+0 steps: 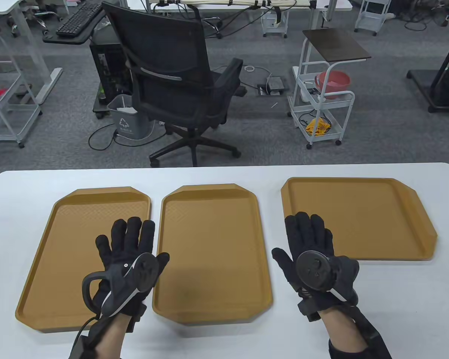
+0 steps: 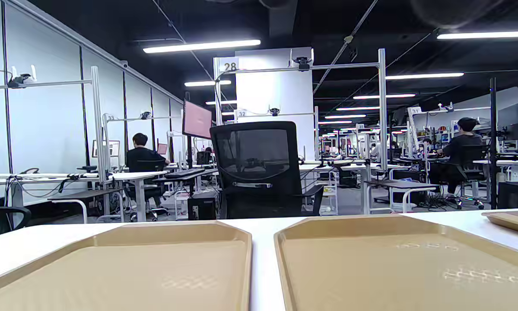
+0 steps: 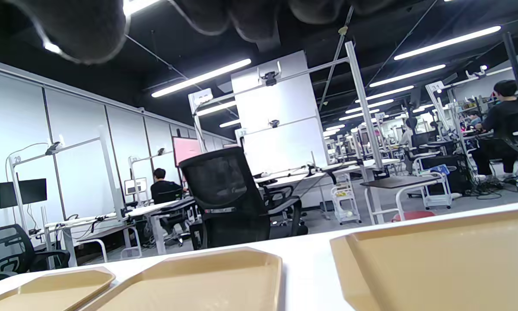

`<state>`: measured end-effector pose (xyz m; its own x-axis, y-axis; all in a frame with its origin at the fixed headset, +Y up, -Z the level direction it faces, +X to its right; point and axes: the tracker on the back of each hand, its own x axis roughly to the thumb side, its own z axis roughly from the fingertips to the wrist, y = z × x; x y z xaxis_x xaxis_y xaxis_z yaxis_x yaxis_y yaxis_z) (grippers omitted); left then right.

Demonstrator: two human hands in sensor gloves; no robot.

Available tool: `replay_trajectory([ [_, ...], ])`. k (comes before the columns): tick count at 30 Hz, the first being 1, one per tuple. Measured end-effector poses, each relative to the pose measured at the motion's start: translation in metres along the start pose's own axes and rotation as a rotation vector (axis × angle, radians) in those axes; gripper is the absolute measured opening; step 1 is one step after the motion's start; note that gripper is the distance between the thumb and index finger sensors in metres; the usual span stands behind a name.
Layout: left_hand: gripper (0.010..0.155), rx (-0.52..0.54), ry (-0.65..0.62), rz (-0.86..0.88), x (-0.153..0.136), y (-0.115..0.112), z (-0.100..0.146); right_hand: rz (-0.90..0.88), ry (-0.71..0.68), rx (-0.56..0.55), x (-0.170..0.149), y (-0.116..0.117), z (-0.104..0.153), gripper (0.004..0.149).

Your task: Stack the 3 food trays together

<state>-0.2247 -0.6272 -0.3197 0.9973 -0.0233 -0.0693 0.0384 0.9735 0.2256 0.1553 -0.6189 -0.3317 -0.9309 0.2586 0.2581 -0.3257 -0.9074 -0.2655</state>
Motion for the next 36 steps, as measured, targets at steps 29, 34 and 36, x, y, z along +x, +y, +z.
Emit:
replay_trajectory([
  [29,0.08,-0.045,0.009,0.008,-0.004,-0.005,-0.002,0.087,0.352,0.513,-0.012,0.158,-0.023,0.08],
  [34,0.08,-0.056,0.001,0.012,-0.004,-0.006,-0.003,0.192,0.424,0.516,0.0,0.178,-0.037,0.077],
  [36,0.08,-0.061,0.001,0.013,-0.004,-0.006,-0.003,0.25,0.441,0.512,0.002,0.182,-0.041,0.075],
])
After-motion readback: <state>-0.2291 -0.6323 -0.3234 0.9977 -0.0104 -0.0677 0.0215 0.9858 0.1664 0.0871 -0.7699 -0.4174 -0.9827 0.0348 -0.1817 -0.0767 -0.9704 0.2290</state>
